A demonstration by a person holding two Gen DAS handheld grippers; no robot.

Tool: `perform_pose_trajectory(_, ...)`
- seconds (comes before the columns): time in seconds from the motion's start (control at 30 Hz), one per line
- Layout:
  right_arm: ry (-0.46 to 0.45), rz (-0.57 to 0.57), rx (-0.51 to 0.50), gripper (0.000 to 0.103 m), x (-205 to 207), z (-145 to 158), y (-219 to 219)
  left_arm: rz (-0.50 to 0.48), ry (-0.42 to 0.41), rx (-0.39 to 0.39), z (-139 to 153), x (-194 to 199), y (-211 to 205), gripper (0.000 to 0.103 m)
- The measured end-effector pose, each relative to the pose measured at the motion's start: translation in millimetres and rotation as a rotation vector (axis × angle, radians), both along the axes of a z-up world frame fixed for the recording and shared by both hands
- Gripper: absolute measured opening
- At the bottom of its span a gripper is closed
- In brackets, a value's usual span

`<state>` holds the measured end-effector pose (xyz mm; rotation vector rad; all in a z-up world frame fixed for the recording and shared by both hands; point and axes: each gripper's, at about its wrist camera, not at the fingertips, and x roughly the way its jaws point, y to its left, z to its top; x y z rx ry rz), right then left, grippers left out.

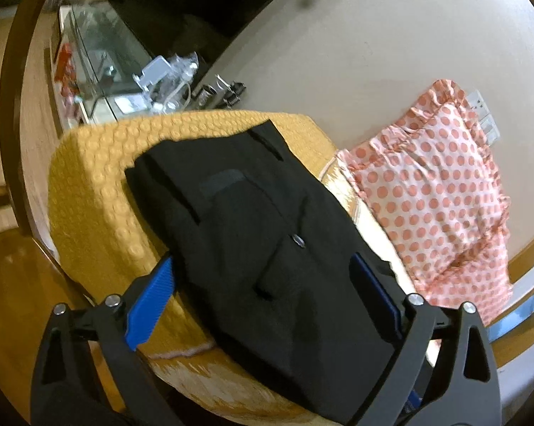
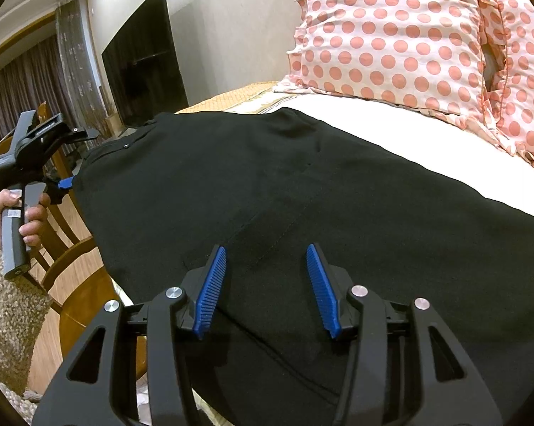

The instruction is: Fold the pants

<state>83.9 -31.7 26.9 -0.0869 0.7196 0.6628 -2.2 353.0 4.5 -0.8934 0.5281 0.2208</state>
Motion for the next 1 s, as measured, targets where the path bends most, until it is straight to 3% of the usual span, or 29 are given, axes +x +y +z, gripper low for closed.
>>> perform_pose_trajectory(0.17, -0.005, -0.001, 0.005, 0.051, 0.6, 0.1, 0.9, -0.063, -0.054, -0.14, -11.2, -2.1, -1.5, 0.071)
perform_pose_trajectory(0.23, -0.005, -0.001, 0.005, 0.051, 0.5, 0.2, 1.0, -0.038, -0.036, -0.117, -11.7, 0.7, -0.9, 0.065)
perform_pose_trajectory(0.47, -0.009, -0.005, 0.007, 0.051, 0.8, 0.3, 1.0, 0.02, -0.015, -0.105, -9.2, 8.6, 4.5, 0.063)
perform_pose_trajectory(0.5, -0.01, -0.004, 0.006, 0.051, 0.6, 0.5, 1.0, 0.027, -0.015, -0.101, -9.7, 9.2, 5.2, 0.058)
perform_pose_trajectory(0.53, -0.011, -0.003, 0.006, 0.051, 0.3, 0.3, 0.3, 0.041, -0.001, -0.087, -10.4, 10.6, 5.6, 0.053)
perform_pose_trajectory(0.6, -0.01, 0.001, 0.002, 0.051, -0.9, 1.0, -2.2, 0.059, 0.028, -0.064, -10.7, 13.2, 5.3, 0.034)
perform_pose_trajectory(0.7, -0.007, 0.003, 0.026, 0.057, -4.4, 4.7, -12.6, 0.059, 0.042, -0.011, -3.0, 15.1, 0.8, 0.025)
perform_pose_trajectory(0.83, -0.03, -0.052, 0.1, 0.064, -9.7, 18.1, -48.8, 0.044, 0.036, 0.107, 23.0, 19.2, -16.1, 0.018)
perform_pose_trajectory(1.0, -0.056, -0.188, 0.156, 0.066, -13.1, 29.1, -107.1, -0.021, 0.009, 0.327, 70.4, 34.1, -66.0, 0.015)
